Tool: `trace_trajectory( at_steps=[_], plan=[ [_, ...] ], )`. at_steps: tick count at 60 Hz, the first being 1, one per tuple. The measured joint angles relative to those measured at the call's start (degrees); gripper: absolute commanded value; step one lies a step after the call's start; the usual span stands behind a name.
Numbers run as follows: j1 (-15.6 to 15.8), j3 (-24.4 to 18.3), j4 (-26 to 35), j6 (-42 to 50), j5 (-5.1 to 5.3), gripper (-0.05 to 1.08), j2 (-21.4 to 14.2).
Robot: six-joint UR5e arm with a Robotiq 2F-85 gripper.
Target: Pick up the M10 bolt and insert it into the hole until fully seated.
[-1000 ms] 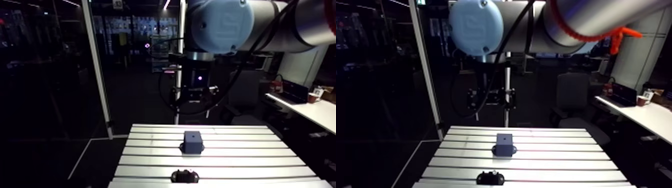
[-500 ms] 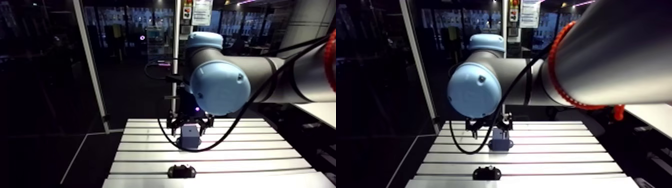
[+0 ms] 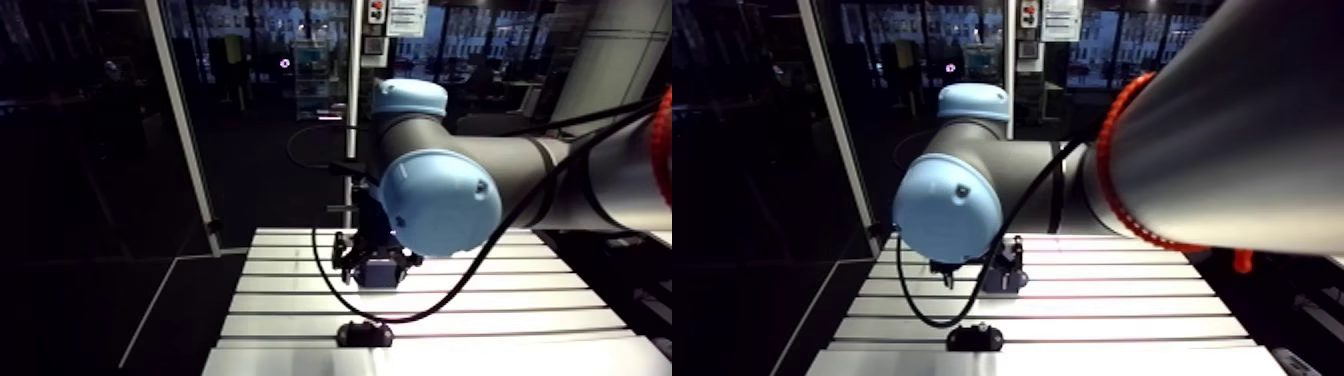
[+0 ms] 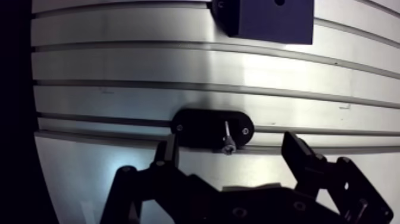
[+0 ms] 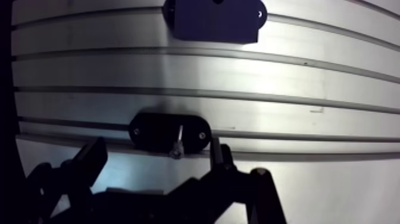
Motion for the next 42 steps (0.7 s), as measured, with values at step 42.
trace_trajectory(
  at_steps=[42],
  plan=[
    [0.3,4.4,-4.7,-0.1,-0.96,0.31,0.1]
  ],
)
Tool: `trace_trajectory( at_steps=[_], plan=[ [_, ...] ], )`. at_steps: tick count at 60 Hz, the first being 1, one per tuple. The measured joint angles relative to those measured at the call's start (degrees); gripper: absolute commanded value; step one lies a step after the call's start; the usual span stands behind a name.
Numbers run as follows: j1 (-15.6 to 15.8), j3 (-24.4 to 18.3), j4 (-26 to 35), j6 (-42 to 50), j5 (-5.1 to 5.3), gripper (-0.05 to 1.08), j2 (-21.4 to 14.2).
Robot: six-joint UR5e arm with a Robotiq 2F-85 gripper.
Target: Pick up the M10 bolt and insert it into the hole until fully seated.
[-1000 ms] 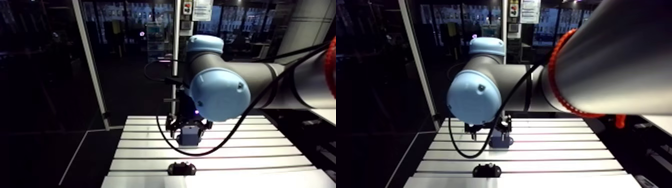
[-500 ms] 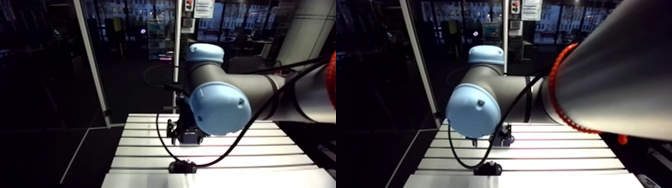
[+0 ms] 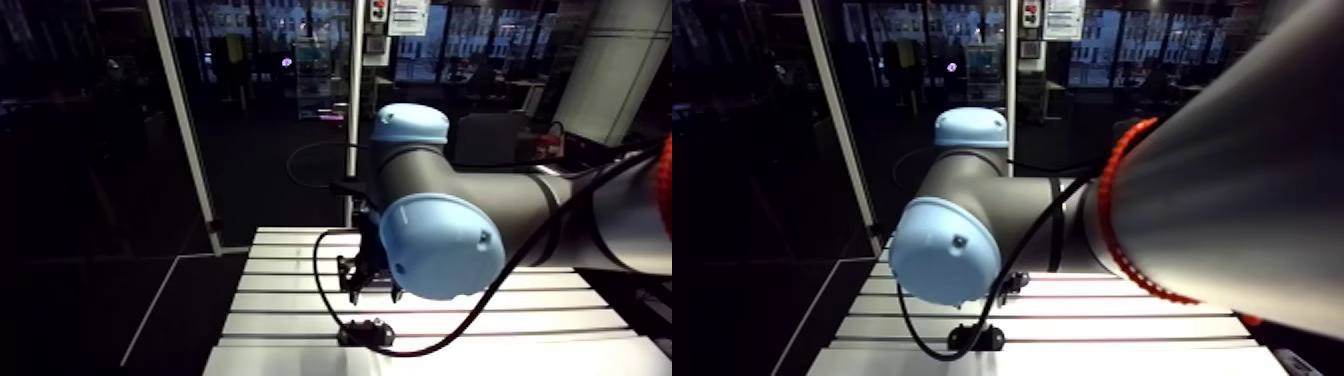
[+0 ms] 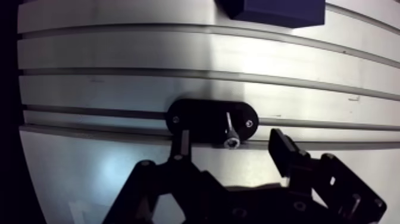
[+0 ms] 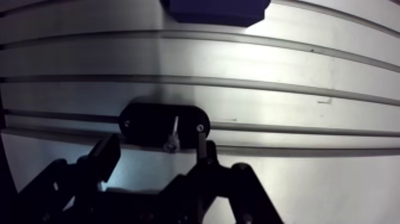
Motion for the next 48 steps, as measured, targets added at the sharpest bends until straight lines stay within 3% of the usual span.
trace_trajectory(
  at_steps=[48],
  plan=[
    [-0.3,2.0,-0.5,0.1,-0.36,0.4,0.8]
  ],
)
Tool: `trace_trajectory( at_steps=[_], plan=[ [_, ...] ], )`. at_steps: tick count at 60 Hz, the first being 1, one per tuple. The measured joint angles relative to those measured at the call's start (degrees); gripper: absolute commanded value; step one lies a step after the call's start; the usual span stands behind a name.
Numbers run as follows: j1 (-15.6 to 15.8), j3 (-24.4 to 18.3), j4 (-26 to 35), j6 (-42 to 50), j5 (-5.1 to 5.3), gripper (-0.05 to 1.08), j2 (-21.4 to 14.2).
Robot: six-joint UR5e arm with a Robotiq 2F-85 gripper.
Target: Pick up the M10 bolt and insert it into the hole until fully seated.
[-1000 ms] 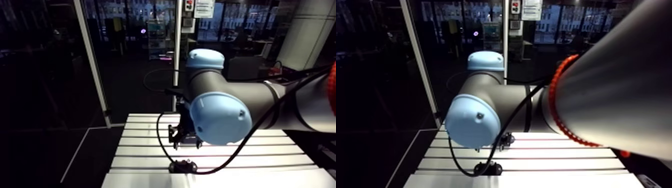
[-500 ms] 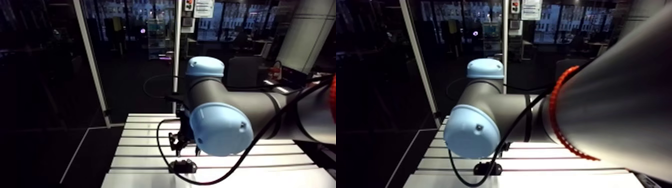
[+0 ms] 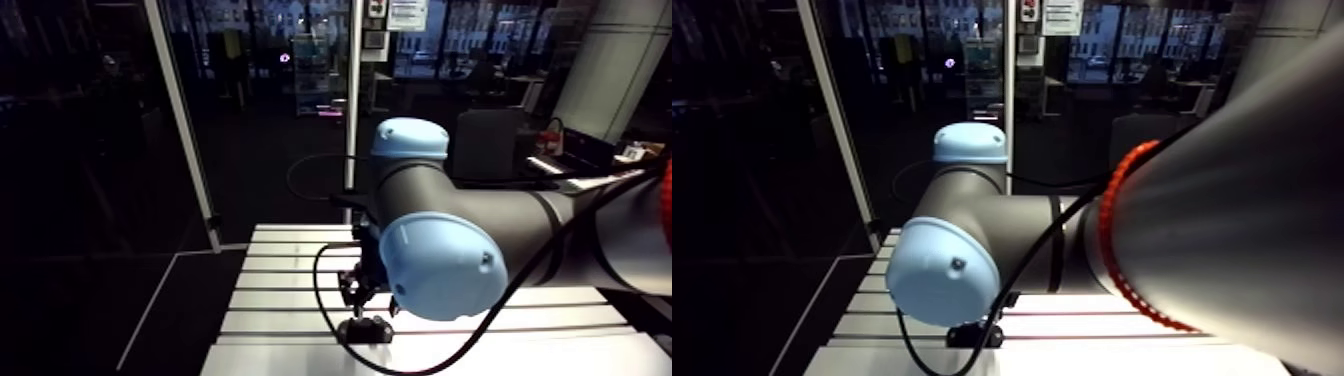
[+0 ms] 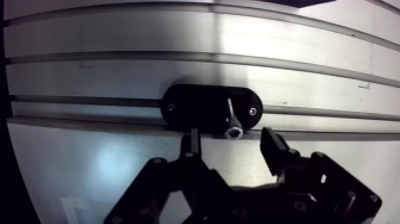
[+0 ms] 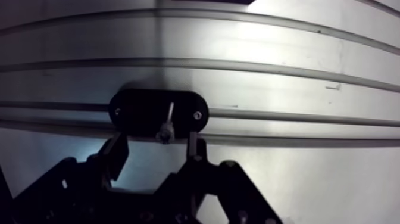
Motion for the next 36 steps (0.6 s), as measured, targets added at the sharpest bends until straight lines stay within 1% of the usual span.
trace_trajectory(
  at_steps=[15,36],
  plan=[
    [-0.1,0.1,-0.3,0.0,-0.43,0.41,0.6],
    [-0.1,0.1,-0.3,-0.1,-0.64,0.44,1.0]
  ],
)
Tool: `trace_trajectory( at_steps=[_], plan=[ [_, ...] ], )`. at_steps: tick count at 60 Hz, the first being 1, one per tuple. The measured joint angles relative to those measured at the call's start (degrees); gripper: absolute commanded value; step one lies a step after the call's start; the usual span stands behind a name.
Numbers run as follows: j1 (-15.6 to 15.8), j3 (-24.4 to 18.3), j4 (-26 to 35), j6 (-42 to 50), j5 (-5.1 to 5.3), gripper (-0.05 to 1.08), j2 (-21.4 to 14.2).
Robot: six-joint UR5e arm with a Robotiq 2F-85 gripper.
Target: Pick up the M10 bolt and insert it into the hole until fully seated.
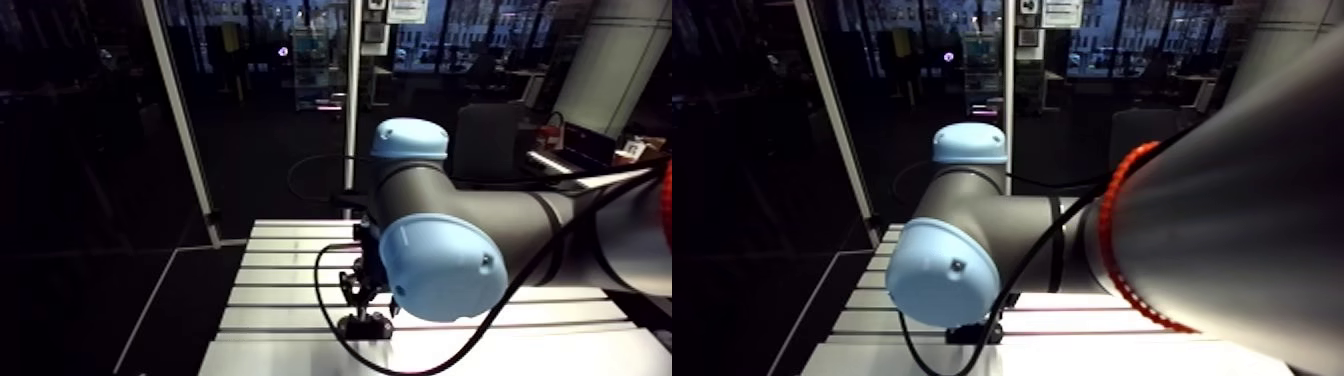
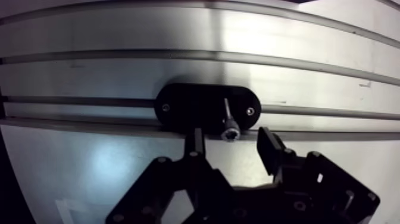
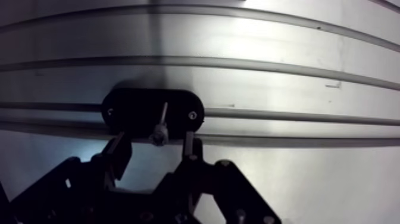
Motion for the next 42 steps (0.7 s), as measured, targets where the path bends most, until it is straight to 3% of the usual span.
trace_trajectory(
  at_steps=[42],
  plan=[
    [-0.1,0.0,0.0,0.1,-0.08,0.5,0.5]
  ],
)
